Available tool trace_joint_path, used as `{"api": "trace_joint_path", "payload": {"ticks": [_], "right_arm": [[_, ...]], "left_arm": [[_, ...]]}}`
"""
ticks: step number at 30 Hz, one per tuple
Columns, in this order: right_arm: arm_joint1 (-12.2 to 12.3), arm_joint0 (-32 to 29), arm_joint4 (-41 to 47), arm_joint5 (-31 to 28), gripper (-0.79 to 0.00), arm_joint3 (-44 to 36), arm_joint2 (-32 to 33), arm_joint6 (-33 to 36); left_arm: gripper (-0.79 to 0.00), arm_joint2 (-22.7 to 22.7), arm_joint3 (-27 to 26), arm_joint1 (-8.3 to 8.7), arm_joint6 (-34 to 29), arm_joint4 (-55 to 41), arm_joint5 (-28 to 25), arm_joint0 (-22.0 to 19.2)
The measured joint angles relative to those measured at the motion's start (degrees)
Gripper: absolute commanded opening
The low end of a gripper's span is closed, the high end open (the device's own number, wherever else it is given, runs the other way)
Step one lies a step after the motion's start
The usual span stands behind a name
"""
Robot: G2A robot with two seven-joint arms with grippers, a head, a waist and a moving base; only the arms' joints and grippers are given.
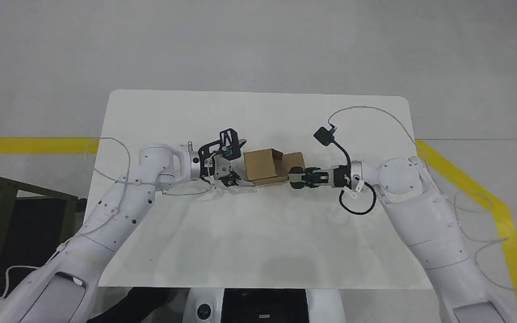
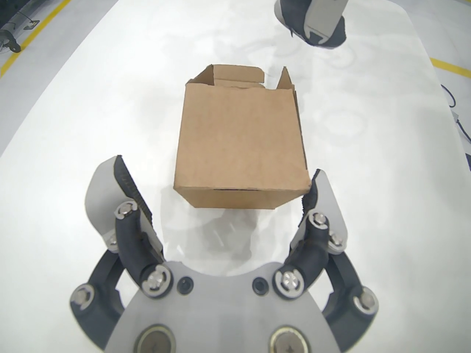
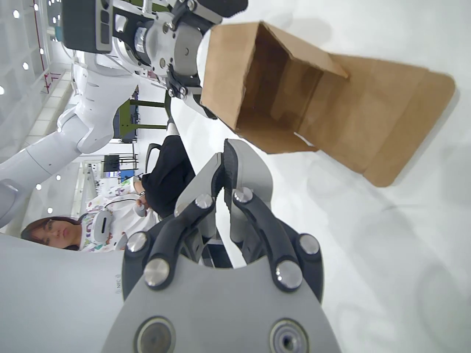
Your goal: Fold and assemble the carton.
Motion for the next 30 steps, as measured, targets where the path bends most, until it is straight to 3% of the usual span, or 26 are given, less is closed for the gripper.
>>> {"api": "trace_joint_path", "payload": {"ticks": [11,30], "right_arm": [[-0.54,0.95,0.46,4.42,-0.785,4.2,-2.97,-2.06],[-4.13,8.76,2.7,1.32,-0.785,12.48,-12.25,-5.59]], "left_arm": [[0.0,1.4,1.61,-1.06,1.45,1.7,-0.66,-0.98],[0.0,2.16,2.64,-1.91,3.76,4.56,-3.89,-1.47]]}}
